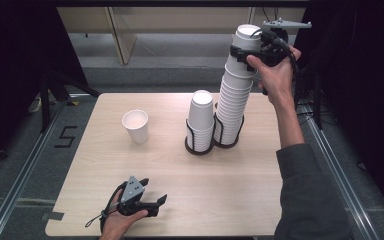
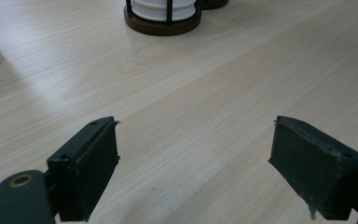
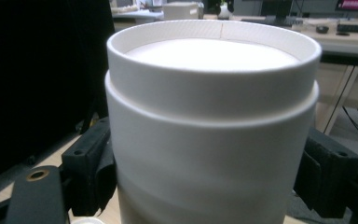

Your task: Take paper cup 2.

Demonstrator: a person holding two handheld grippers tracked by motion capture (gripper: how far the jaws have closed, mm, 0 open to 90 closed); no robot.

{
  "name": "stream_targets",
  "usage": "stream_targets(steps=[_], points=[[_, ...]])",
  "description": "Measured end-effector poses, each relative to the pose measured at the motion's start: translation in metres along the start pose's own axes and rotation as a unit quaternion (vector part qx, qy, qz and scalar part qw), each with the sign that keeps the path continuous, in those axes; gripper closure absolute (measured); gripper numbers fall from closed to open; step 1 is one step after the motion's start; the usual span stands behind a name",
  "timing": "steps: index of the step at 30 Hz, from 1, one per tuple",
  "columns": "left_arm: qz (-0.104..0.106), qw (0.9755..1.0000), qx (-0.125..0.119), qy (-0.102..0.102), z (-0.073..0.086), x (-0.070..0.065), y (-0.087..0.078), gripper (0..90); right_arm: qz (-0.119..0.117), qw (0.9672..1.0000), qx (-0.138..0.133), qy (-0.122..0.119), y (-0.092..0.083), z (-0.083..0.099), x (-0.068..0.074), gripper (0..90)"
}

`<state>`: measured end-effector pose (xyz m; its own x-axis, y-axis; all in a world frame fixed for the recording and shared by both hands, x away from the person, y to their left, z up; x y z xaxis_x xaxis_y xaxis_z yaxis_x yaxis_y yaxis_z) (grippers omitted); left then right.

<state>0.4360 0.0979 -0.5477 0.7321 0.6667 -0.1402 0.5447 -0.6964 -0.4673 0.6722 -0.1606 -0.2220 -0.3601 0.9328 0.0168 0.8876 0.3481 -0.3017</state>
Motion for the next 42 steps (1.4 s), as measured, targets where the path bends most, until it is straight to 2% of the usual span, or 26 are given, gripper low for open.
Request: stream_targets(steps=[3, 4, 8, 9, 10, 12, 16, 17, 19, 21, 24, 26, 30, 31, 32, 33, 35, 36, 38, 39, 40, 41, 42], points=[[-0.002, 1.0000, 0.003, 0.002, 0.001, -0.001, 0.000, 14.2, 0.002, 0.9999, -0.014, -0.009, -0.008, -0.017, 0.003, 19.7], [-0.002, 1.0000, 0.003, 0.002, 0.001, -0.001, 0.000, 14.2, 0.002, 0.9999, -0.014, -0.009, -0.008, -0.017, 0.003, 19.7], [0.002, 1.0000, -0.003, -0.001, 0.000, -0.001, 0.000, 14.3, 0.010, 0.9989, -0.043, -0.015, -0.021, -0.040, 0.005, 19.7], [0.000, 1.0000, 0.002, 0.003, 0.000, 0.000, -0.001, 14.3, 0.010, 0.9989, -0.043, -0.015, -0.021, -0.040, 0.005, 19.7], [0.000, 1.0000, 0.001, 0.002, 0.000, 0.000, -0.001, 14.2, 0.007, 0.9989, -0.045, -0.008, -0.025, -0.045, 0.006, 19.7], [0.001, 1.0000, 0.001, 0.003, 0.000, -0.001, -0.001, 14.2, 0.013, 0.9979, -0.062, -0.011, -0.036, -0.057, 0.004, 19.8], [0.005, 1.0000, -0.003, 0.002, 0.000, -0.002, 0.000, 14.3, 0.012, 0.9973, -0.072, -0.010, -0.048, -0.064, 0.002, 19.8], [0.008, 1.0000, -0.002, 0.001, 0.000, -0.003, 0.000, 14.3, 0.009, 0.9973, -0.072, -0.005, -0.057, -0.065, 0.002, 19.9], [0.008, 1.0000, -0.003, 0.001, 0.000, -0.003, 0.000, 14.2, 0.007, 0.9977, -0.068, -0.006, -0.061, -0.064, 0.001, 19.9], [0.006, 1.0000, -0.004, 0.001, 0.000, -0.003, 0.000, 14.2, 0.010, 0.9975, -0.068, -0.019, -0.068, -0.062, -0.003, 19.9], [0.003, 1.0000, 0.000, 0.002, 0.000, -0.002, 0.000, 14.2, 0.003, 0.9981, -0.058, -0.018, -0.084, -0.053, -0.008, 19.9], [0.005, 1.0000, -0.004, 0.001, 0.000, -0.002, 0.000, 14.3, 0.003, 0.9982, -0.057, -0.022, -0.087, -0.050, -0.009, 19.9], [0.004, 1.0000, -0.001, 0.002, 0.000, -0.001, 0.000, 14.3, -0.012, 0.9983, -0.051, -0.025, -0.108, -0.030, -0.008, 19.9], [0.004, 1.0000, -0.002, 0.001, 0.000, -0.001, 0.000, 14.3, -0.012, 0.9983, -0.051, -0.025, -0.108, -0.030, -0.008, 19.9], [0.003, 1.0000, -0.001, 0.001, 0.000, 0.000, 0.000, 14.3, -0.019, 0.9983, -0.049, -0.025, -0.114, -0.019, -0.005, 19.9], [0.003, 1.0000, -0.001, 0.001, 0.000, 0.000, 0.000, 14.3, -0.019, 0.9983, -0.049, -0.025, -0.114, -0.019, -0.005, 19.9], [0.002, 1.0000, -0.004, -0.001, 0.000, 0.000, 0.000, 14.3, -0.032, 0.9981, -0.043, -0.030, -0.122, 0.004, 0.006, 19.9], [0.002, 1.0000, -0.004, -0.002, 0.000, 0.000, 0.000, 14.3, -0.032, 0.9981, -0.043, -0.030, -0.122, 0.004, 0.006, 19.9], [0.002, 1.0000, -0.006, -0.006, 0.000, 0.001, 0.000, 14.3, -0.040, 0.9977, -0.043, -0.034, -0.126, 0.020, 0.012, 19.9], [0.001, 1.0000, -0.007, -0.007, 0.000, 0.001, 0.000, 14.2, -0.051, 0.9975, -0.037, -0.031, -0.128, 0.037, 0.022, 19.9], [0.002, 0.9999, -0.008, -0.006, 0.000, 0.002, 0.000, 14.2, -0.060, 0.9971, -0.035, -0.031, -0.129, 0.046, 0.027, 19.9], [0.001, 0.9999, -0.009, -0.007, 0.000, 0.002, 0.000, 14.2, -0.060, 0.9971, -0.035, -0.031, -0.129, 0.046, 0.027, 19.9], [-0.001, 0.9999, -0.009, -0.008, 0.000, 0.003, 0.000, 14.3, -0.069, 0.9967, -0.031, -0.029, -0.129, 0.054, 0.033, 19.9]])
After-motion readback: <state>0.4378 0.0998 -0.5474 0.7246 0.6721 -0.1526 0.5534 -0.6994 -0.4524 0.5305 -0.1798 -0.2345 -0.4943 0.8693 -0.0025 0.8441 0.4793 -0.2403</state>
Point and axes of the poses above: each handheld gripper's, and its own axes: y roughly forward along the jaws, z roughly out of its underside, x roughly to its left, the point moved 10 cm from there along y, roughly forward along the jaws, and after that the axes turned 8 degrees about z, right-handed, at the moved point
